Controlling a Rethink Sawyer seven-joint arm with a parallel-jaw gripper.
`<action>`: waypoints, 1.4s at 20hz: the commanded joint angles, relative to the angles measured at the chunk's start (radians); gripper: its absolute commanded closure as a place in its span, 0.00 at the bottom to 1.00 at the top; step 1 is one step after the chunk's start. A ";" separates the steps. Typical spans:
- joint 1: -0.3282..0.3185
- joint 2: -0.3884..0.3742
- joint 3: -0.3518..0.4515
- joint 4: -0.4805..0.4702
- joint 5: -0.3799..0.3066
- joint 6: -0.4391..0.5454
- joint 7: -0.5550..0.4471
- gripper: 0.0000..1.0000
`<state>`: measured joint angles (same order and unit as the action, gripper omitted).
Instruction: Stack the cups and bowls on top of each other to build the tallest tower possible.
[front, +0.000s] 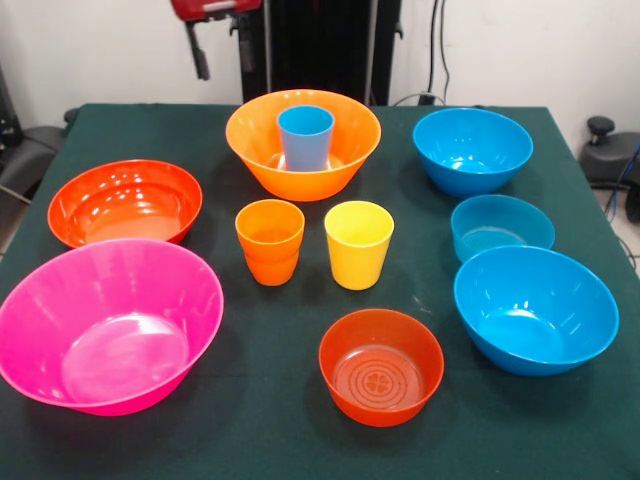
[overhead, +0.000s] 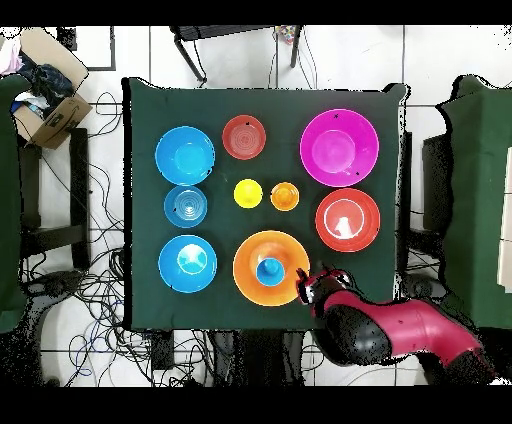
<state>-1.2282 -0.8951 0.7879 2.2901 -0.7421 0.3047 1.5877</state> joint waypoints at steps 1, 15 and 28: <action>-0.129 0.185 0.191 -0.063 -0.157 0.260 -0.570 0.00; -0.160 0.349 0.161 -0.131 -0.308 0.240 -0.650 0.00; -0.179 0.395 0.172 -0.158 -0.387 0.245 -0.721 0.00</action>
<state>-1.4393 -0.5484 0.9363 2.2294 -1.0280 0.5046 1.2060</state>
